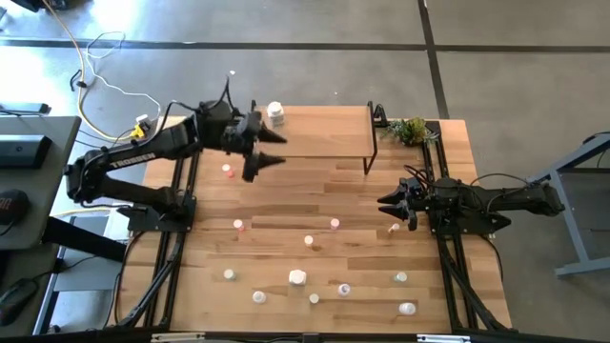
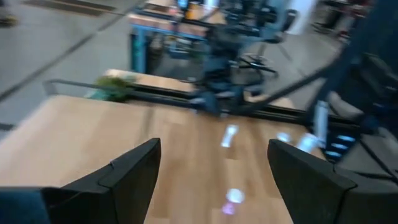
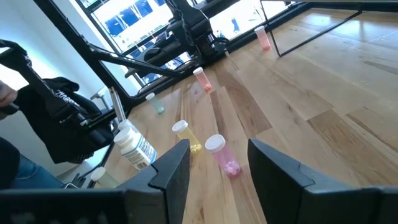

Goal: Pick and place medicine bottles onto shelf by color
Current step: Put the white yellow pill bottle on the shelf

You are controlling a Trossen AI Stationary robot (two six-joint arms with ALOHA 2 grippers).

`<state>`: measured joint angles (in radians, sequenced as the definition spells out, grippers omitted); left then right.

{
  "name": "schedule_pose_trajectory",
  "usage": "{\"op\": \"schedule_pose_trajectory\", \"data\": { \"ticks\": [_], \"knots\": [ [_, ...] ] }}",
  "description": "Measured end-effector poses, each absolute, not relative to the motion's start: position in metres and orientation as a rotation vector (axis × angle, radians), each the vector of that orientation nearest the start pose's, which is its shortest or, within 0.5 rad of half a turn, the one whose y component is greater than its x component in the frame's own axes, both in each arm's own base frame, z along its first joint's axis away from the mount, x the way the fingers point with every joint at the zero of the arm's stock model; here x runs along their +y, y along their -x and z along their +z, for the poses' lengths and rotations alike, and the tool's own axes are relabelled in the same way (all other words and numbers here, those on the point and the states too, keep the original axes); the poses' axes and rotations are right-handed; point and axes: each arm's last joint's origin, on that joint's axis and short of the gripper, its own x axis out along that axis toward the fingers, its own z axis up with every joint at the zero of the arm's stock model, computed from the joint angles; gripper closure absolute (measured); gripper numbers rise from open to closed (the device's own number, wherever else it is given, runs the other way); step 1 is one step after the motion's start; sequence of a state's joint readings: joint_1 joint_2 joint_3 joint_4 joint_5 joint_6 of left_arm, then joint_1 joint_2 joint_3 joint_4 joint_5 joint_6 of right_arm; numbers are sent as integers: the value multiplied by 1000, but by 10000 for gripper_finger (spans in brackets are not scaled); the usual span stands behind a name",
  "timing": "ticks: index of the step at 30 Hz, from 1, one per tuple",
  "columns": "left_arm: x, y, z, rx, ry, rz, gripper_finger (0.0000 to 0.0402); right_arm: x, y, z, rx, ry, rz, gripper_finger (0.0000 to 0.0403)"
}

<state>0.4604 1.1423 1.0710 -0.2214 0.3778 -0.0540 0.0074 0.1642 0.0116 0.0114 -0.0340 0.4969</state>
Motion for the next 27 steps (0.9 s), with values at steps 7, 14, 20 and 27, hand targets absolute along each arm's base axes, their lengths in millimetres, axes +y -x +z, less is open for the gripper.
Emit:
{"op": "schedule_pose_trajectory", "data": {
  "ticks": [7, 14, 20, 27],
  "knots": [
    [66, -241, 359, 273, 262, -32, 115, 2, -107, 155, 149, -498, 6, 249],
    [45, -248, 359, 268, 380, 97, 115, 2, -107, 155, 148, -494, 6, 249],
    [28, -250, 359, 250, 461, 183, 115, 2, -107, 156, 145, -565, 2, 249],
    [7, -251, 359, 220, 474, 282, 115, 2, -107, 156, 144, -783, -14, 249]
  ]
}}
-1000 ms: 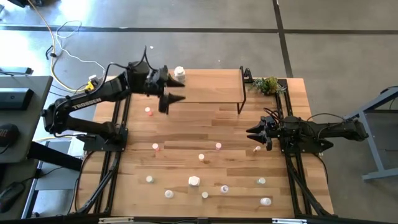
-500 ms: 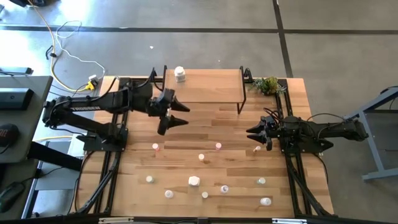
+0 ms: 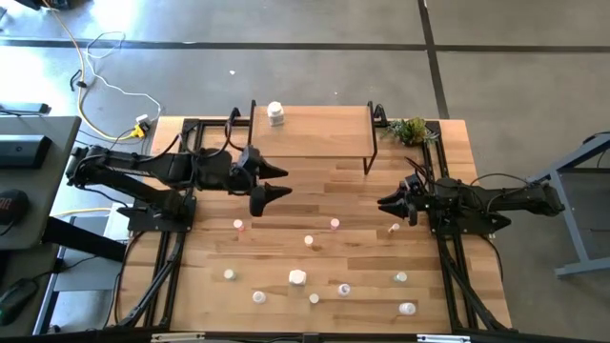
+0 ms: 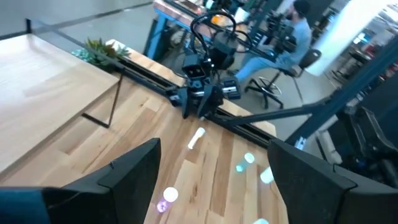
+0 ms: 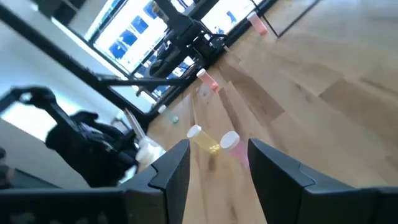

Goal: Pick and place medicine bottles onto shelf by color
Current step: Put the white yellow pill bottle on the shelf

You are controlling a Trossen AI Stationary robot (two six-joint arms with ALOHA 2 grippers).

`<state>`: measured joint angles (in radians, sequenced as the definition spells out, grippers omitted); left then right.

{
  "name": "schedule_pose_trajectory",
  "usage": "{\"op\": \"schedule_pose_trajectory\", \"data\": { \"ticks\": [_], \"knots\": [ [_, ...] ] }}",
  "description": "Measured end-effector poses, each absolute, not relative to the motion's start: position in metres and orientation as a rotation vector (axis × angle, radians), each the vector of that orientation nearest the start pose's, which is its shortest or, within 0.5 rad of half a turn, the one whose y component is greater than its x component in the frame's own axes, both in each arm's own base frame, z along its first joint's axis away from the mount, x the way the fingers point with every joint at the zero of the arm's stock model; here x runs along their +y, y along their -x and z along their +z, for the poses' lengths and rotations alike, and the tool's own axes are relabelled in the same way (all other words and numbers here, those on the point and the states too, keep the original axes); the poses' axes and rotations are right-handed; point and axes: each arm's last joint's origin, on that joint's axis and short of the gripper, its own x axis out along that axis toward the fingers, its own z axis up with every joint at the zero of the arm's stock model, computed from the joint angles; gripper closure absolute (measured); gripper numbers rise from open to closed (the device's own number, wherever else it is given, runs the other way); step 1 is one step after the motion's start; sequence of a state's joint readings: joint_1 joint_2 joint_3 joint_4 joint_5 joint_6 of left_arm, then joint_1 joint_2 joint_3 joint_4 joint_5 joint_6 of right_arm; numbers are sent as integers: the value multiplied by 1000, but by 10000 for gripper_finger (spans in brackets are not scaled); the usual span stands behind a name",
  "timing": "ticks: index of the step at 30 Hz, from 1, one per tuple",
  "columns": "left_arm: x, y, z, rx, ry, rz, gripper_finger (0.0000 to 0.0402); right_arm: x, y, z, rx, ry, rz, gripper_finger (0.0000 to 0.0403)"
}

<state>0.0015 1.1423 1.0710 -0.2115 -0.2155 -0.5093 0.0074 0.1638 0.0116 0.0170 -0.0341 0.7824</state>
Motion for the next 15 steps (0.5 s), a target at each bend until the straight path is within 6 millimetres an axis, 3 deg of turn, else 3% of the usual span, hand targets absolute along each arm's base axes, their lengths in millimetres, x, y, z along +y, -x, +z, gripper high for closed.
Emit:
{"op": "schedule_pose_trajectory", "data": {
  "ticks": [15],
  "knots": [
    [-26, -248, 360, 181, 454, 368, 115, 3, -107, 162, 99, -900, 32, 249]
  ]
}}
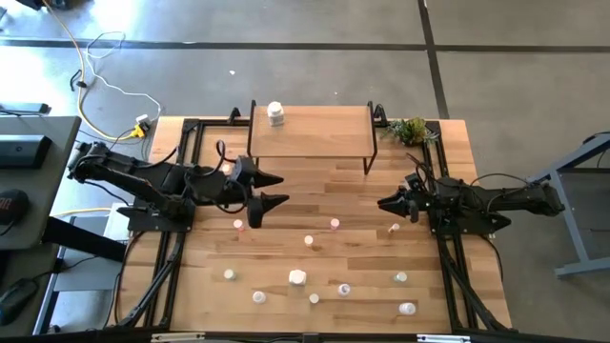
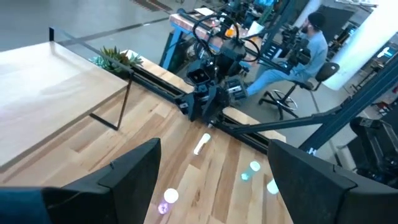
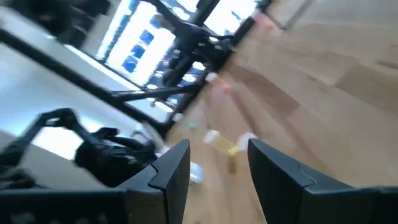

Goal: Pick and place medicine bottles onto shelf by color
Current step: Put the white yellow pill bottle on the shelf

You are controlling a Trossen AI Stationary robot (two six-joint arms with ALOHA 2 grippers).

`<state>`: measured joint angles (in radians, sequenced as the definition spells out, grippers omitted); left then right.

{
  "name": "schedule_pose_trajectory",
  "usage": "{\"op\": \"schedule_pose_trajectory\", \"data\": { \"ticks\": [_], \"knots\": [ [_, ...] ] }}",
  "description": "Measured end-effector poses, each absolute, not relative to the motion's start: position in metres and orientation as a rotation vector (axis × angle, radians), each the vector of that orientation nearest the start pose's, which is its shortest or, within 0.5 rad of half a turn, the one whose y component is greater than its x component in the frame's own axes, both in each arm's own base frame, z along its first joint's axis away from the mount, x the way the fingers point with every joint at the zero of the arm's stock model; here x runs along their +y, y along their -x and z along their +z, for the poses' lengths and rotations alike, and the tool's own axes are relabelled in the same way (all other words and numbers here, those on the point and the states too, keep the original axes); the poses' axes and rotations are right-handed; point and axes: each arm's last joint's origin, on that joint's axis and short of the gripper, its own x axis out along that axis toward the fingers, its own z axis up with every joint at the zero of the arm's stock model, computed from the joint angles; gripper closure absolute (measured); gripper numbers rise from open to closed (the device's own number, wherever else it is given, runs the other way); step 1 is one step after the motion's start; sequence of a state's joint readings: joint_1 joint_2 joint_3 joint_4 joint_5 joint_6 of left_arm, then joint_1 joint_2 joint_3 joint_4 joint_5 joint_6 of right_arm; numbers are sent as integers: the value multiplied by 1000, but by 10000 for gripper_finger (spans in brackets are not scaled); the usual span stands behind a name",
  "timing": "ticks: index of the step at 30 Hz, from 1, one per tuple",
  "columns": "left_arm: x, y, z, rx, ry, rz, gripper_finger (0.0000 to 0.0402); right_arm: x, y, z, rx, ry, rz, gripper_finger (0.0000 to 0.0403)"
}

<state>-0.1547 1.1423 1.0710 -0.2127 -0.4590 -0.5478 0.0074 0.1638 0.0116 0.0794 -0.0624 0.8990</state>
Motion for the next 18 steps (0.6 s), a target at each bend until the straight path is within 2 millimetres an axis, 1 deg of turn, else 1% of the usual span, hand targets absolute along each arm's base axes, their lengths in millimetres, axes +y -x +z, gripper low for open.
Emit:
{"op": "schedule_pose_trajectory", "data": {
  "ticks": [4, 8, 14, 18],
  "knots": [
    [-27, -248, 360, 182, 453, 365, 115, 5, -107, 174, 22, -888, 144, 249],
    [-27, -248, 360, 182, 453, 365, 115, 5, -104, 194, 35, -866, 148, 249],
    [-27, -248, 360, 185, 443, 362, 115, 4, -89, 231, 155, -815, 67, 249],
    [-27, -248, 360, 190, 417, 358, 115, 3, -76, 247, 275, -892, -15, 249]
  ]
}}
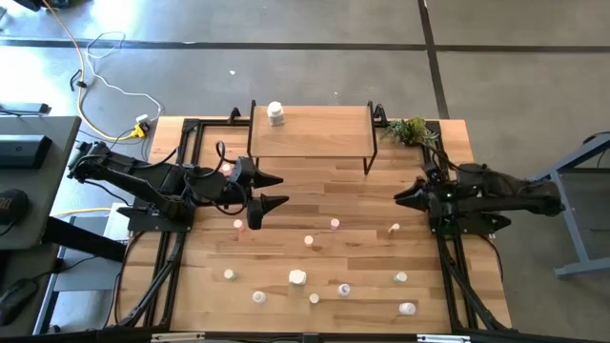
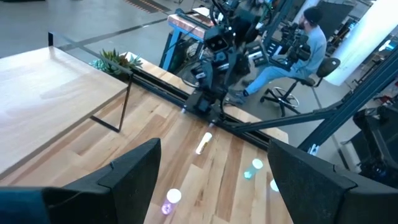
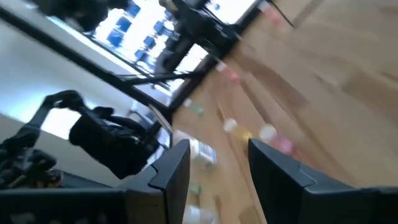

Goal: Pick and place medicine bottles onto shelf by color
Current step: Put the white yellow pill bottle on the shelf

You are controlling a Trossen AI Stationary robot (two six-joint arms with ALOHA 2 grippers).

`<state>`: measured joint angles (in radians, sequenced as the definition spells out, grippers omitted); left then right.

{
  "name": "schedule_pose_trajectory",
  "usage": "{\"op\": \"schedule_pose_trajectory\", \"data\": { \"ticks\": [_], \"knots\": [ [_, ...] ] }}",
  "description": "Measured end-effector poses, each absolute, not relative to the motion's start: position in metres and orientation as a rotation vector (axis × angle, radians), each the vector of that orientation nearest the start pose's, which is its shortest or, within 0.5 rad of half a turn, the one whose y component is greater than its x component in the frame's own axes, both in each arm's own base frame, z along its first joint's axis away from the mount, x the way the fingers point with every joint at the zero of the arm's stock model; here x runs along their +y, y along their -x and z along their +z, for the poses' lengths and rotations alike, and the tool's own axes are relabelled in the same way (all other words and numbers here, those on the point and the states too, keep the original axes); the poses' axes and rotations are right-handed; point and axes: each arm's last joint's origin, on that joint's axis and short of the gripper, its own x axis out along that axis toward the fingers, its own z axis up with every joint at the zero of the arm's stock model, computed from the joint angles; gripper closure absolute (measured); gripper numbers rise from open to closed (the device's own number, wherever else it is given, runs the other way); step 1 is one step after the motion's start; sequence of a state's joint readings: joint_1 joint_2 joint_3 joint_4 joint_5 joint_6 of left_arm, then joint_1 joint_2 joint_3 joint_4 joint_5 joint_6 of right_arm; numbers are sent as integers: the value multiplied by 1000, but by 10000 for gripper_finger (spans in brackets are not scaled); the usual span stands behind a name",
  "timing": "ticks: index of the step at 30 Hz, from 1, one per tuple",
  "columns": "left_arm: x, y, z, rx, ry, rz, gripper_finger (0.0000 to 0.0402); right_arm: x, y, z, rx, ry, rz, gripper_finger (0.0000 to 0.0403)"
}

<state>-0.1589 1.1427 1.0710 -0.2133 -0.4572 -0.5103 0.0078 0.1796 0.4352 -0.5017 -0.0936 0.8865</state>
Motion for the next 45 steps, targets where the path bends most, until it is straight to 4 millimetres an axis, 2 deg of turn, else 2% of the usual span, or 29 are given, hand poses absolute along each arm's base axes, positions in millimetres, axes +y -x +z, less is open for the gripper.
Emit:
{"op": "schedule_pose_trajectory", "data": {
  "ticks": [6, 10, 13, 22, 31, 45],
  "knots": [
    [-27, -248, 360, 193, 401, 356, 115, 3, -71, 267, 417, -971, -108, 249],
    [-27, -248, 360, 196, 385, 353, 115, 3, -76, 282, 503, -1004, -165, 249],
    [-27, -248, 360, 196, 385, 353, 115, 3, -83, 285, 615, -1017, -236, 249],
    [-27, -248, 360, 211, 340, 321, 115, 5, -108, 263, 952, -1097, -436, 249],
    [-28, -248, 359, 223, 305, 294, 115, 14, -131, 248, 1087, -1141, -561, 249],
    [-28, -248, 359, 227, 280, 290, 115, 30, -151, 226, 1212, -1109, -743, 249]
  ]
}}
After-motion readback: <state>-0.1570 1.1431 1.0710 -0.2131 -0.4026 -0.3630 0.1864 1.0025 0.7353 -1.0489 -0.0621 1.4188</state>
